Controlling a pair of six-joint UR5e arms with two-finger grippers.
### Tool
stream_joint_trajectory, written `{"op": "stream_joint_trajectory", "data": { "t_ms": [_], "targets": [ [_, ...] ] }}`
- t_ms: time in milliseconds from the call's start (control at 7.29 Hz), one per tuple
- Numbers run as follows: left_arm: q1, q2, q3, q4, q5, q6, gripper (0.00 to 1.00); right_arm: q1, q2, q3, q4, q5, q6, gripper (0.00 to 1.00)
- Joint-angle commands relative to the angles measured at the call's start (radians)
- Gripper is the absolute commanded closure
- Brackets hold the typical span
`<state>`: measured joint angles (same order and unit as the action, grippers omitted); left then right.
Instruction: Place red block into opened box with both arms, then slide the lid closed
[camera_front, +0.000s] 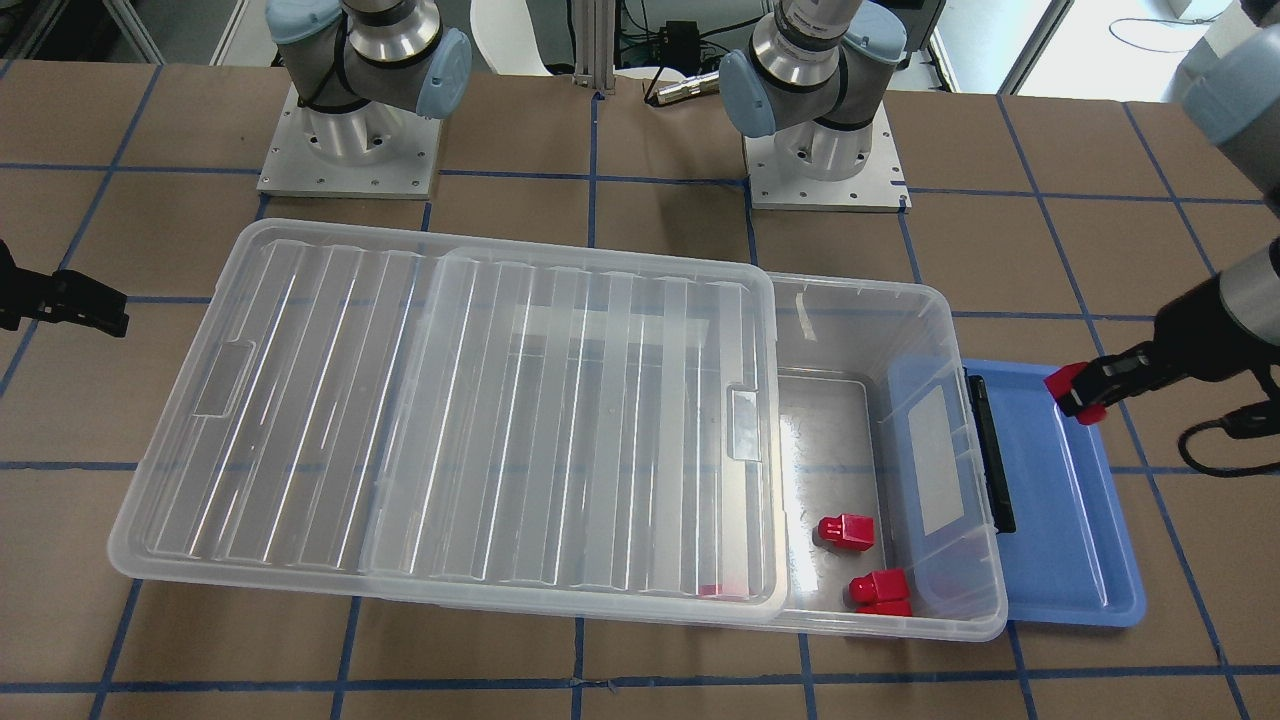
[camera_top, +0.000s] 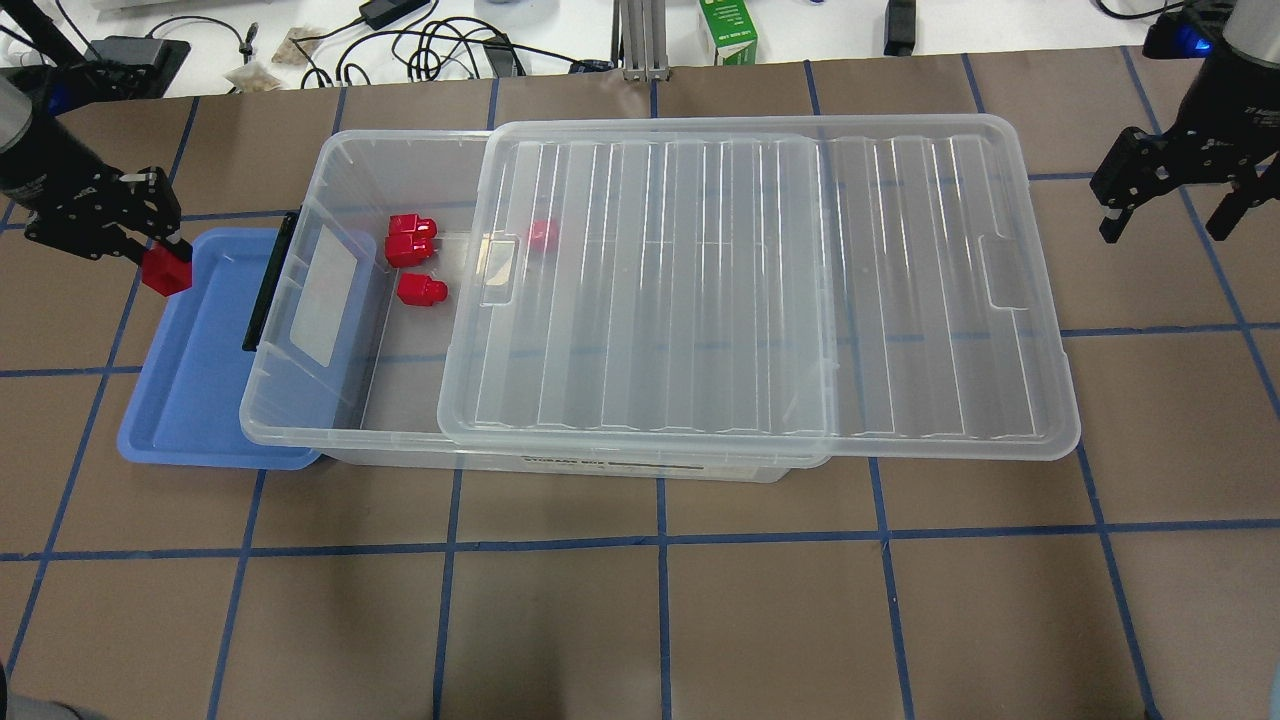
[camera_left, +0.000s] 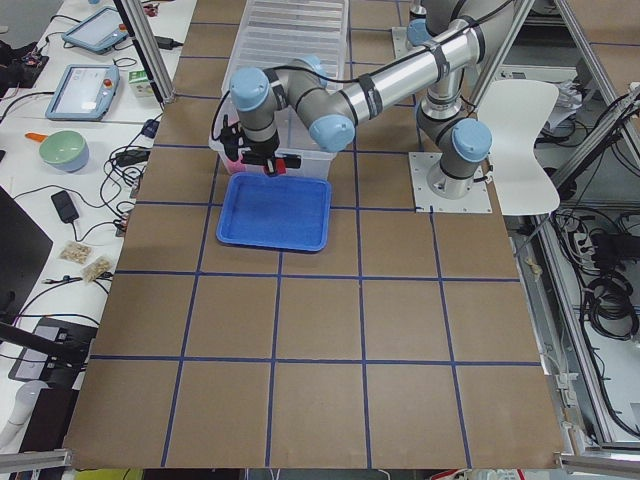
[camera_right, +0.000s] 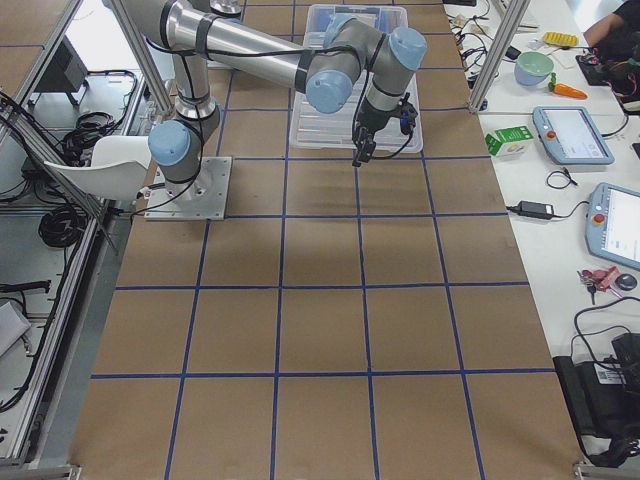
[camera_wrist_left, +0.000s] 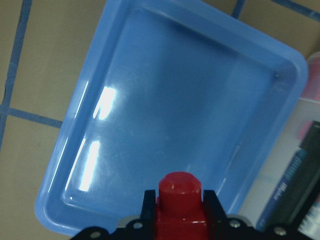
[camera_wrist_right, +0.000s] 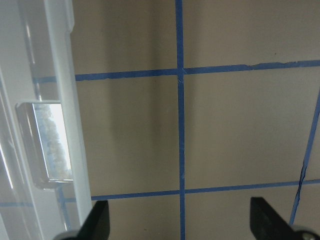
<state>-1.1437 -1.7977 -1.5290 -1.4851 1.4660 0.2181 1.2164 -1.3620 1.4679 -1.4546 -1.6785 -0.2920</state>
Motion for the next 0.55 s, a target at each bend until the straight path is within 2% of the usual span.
{"op": "stream_joint_trajectory", "data": {
  "t_ms": [0,137,412],
  "targets": [
    [-0.198,0.05,-0.042,-0.005,0.002,-0.054,1.0,0.0,0.001,0.0,0.003,0.0,0.002,0.0],
    [-0.243,0.029,-0.072,0.049,0.06,-0.066,1.0,0.0,0.001,0.002,0.005,0.003,0.002,0.0],
    [-0.258,0.005,-0.204,0.243,0.06,-0.152,1.0,0.0,0.001,0.009,0.0,0.0,0.004,0.0]
  ]
}}
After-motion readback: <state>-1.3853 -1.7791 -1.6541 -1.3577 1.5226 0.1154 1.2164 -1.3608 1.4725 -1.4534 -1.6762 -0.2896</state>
